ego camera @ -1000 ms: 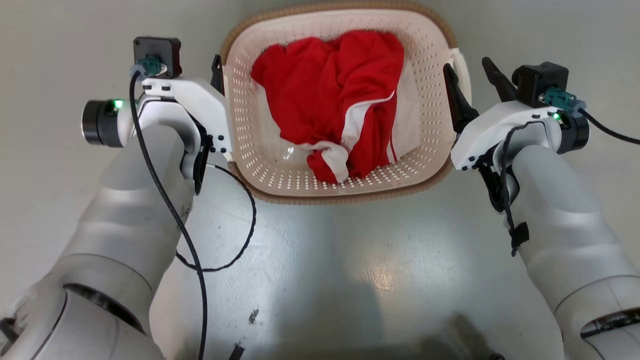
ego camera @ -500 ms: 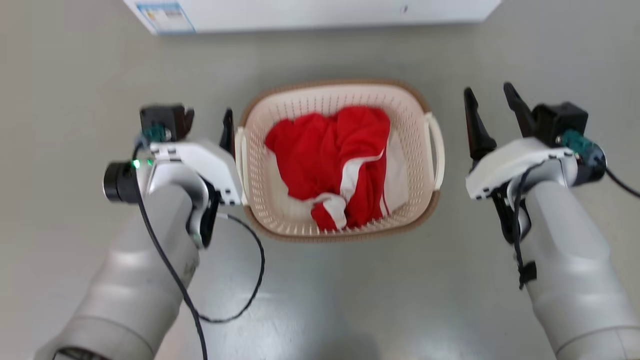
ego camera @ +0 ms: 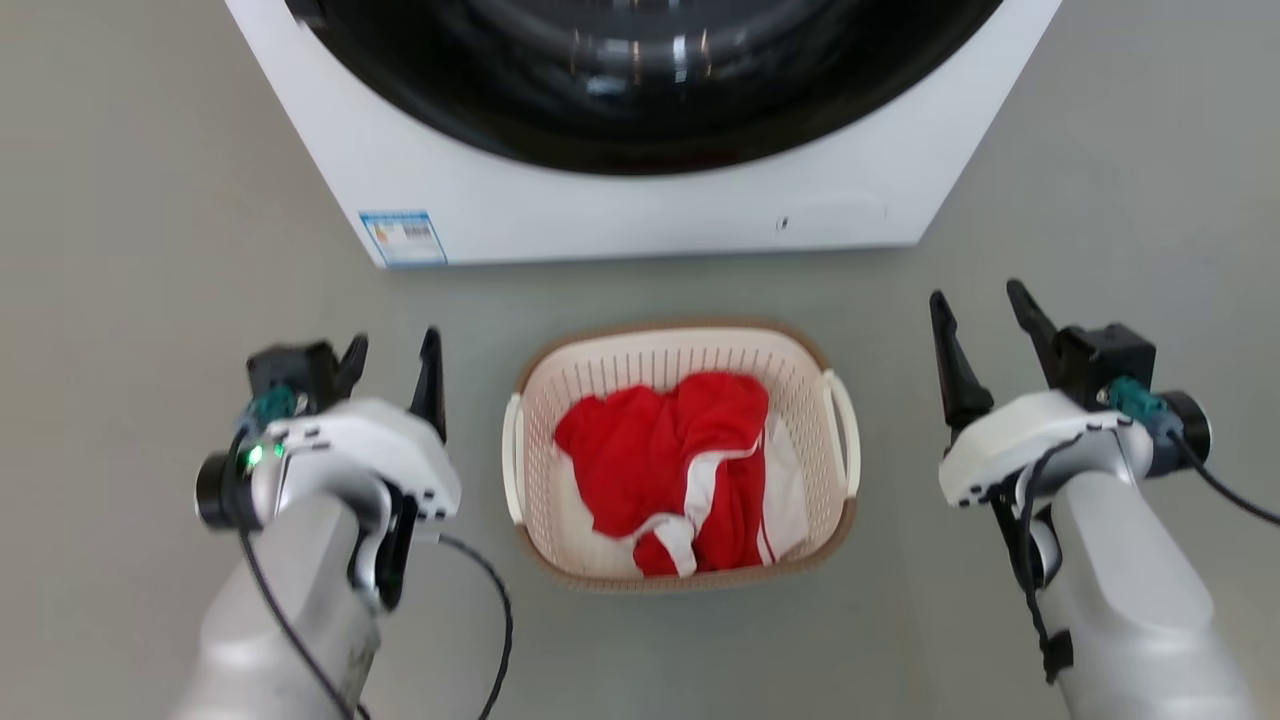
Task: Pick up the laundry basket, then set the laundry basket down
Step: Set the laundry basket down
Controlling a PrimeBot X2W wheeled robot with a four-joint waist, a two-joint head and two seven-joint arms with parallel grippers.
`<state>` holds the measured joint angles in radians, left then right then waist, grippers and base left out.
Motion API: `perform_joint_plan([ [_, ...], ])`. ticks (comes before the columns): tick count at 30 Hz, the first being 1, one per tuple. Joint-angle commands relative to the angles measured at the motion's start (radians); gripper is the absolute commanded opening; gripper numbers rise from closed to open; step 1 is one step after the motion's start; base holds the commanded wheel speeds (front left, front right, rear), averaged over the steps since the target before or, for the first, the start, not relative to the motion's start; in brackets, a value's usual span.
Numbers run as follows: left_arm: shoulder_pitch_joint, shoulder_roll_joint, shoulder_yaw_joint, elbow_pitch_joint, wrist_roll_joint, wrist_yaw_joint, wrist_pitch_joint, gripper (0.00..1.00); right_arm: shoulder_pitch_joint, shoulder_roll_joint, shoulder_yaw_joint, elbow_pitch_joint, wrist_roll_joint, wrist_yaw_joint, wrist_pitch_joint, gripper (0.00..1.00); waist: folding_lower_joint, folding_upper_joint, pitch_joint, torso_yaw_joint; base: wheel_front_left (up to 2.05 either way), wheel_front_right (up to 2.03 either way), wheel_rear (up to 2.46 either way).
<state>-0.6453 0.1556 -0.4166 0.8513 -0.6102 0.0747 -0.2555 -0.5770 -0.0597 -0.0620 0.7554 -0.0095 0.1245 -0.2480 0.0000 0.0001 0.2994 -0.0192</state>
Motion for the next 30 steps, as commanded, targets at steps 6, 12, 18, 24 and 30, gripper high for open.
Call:
perform_joint_plan([
  [6,0.127,0.023,0.134,-0.101,0.059,-0.028,-0.006,1.0,0.083,-0.005,0.03,-0.07,-0.003,0.006,-0.014,1.0,0.0,-0.0001,-0.125,-0.01,0.0,0.0,0.0],
  [12,0.254,0.001,0.234,-0.196,0.102,-0.039,-0.006,1.0,0.164,-0.027,0.044,-0.112,0.02,0.006,-0.014,1.0,0.0,-0.0001,-0.205,-0.01,0.0,0.0,0.0],
  [18,0.377,-0.018,0.302,-0.285,0.142,-0.054,-0.006,1.0,0.256,-0.045,0.04,-0.169,0.038,0.006,-0.014,1.0,0.0,-0.0001,-0.264,-0.006,0.0,0.0,0.0],
  [24,0.474,-0.029,0.337,-0.361,0.184,-0.061,-0.006,1.0,0.338,-0.051,0.037,-0.23,0.051,0.006,-0.014,1.0,0.0,-0.0001,-0.295,-0.003,0.0,0.0,0.0],
  [30,0.544,-0.042,0.364,-0.429,0.212,-0.063,-0.006,1.0,0.402,-0.052,0.036,-0.294,0.061,0.006,-0.014,1.0,0.0,-0.0001,-0.313,-0.005,0.0,0.0,0.0],
])
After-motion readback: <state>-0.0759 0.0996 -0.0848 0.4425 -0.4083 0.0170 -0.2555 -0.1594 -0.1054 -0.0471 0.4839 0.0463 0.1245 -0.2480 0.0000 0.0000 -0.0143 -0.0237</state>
